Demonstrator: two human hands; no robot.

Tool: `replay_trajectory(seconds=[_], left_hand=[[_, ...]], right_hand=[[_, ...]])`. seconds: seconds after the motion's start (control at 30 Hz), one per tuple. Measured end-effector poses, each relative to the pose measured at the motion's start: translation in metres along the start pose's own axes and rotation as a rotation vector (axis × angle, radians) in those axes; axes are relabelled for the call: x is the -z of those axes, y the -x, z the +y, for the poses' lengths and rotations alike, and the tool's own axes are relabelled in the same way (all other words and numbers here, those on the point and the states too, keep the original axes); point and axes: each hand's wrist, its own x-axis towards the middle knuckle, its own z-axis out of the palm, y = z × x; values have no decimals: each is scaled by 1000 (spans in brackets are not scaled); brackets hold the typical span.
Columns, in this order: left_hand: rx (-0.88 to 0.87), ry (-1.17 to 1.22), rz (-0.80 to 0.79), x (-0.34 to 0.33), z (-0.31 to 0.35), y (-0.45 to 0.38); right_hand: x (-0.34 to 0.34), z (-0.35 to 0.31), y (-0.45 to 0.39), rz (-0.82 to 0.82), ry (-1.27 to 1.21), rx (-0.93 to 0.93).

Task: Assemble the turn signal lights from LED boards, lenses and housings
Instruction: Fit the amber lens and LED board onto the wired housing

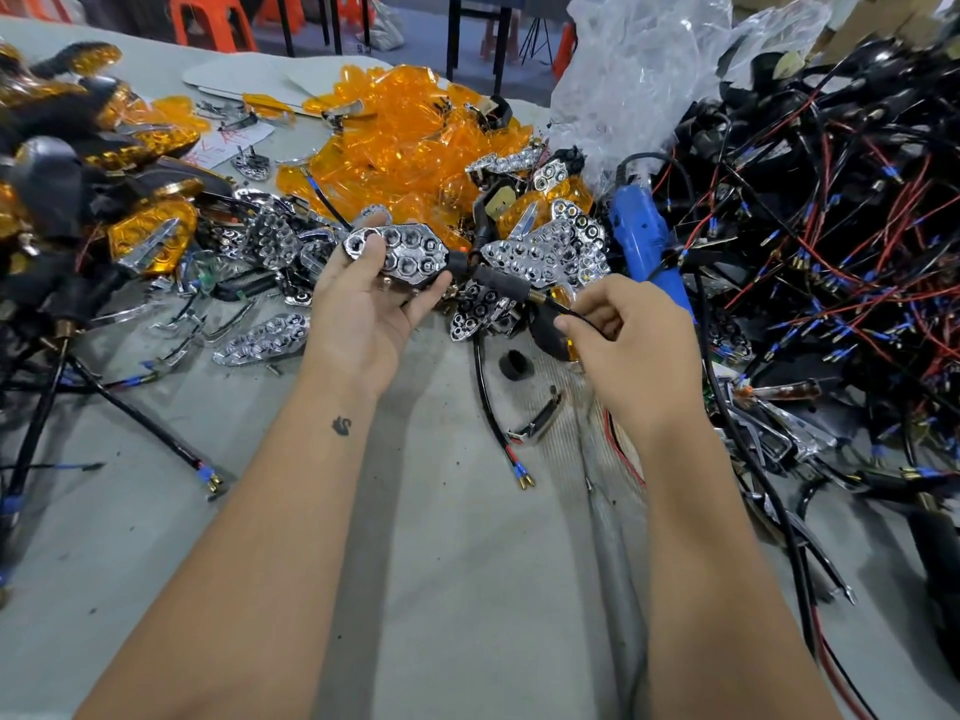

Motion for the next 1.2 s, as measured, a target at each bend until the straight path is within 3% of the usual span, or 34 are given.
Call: replay_trajectory(seconds=[0.13, 0.23, 0.7, 0.97, 1.2], left_hand=[[15, -81, -126, -1, 1, 2], [25, -124, -195, -3, 0, 4], [0, -140, -219, -2, 1, 6], [0, -135, -228, 0, 3, 4], [-10, -124, -267, 1, 3, 4]], right_hand=[[0, 4, -4, -31, 113, 13], [-1, 8, -5, -50, 62, -43], [4, 7, -2, -23, -269, -60], [6, 7, -1, -82, -216, 46], [5, 12, -2, -187, -277, -38]])
